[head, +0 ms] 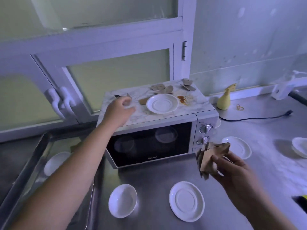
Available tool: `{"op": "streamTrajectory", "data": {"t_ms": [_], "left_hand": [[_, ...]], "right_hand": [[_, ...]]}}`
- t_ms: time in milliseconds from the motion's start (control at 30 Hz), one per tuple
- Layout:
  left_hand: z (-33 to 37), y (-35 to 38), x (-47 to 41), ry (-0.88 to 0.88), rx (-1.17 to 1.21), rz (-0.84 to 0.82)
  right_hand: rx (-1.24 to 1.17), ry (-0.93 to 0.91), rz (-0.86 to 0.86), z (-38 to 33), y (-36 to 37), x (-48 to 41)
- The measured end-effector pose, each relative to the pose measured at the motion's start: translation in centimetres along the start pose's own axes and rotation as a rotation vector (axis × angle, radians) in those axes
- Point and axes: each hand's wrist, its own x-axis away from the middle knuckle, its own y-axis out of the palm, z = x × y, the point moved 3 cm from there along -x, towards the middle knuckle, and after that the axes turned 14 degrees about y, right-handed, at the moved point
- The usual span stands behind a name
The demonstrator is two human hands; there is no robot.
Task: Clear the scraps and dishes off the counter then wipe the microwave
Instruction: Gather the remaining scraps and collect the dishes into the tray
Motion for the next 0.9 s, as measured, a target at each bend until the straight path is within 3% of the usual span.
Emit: {"op": "streamTrajectory", "data": {"t_ms": [233,600,733,800,900], "left_hand": [[-5.1,2.7,-9.5,-0.206,-0.451,-0.236],[-5.9,3.2,-11.0,0.083,-0.749,-0.140],[-4.7,1.6,-9.7,0.153,-0.533,0.078],[-3.0,0.9,-8.1,0.202,-0.347,0.194],[0.5,0.7,-3.8,0.210,0.040,0.222]], "right_hand": [[-0.064,-0.014,0.197,2.3,-1.9,2.7],[-0.082,0.001,0.265,3.2,-2.1,3.7],[-0.075,-0.005,0.243,2.9,-2.3,4.1],[-0.075,-0.006,0.234,2.7,-2.9,4.4],[-0.086,0.022,0.229,2.7,-3.9,4.8]]}}
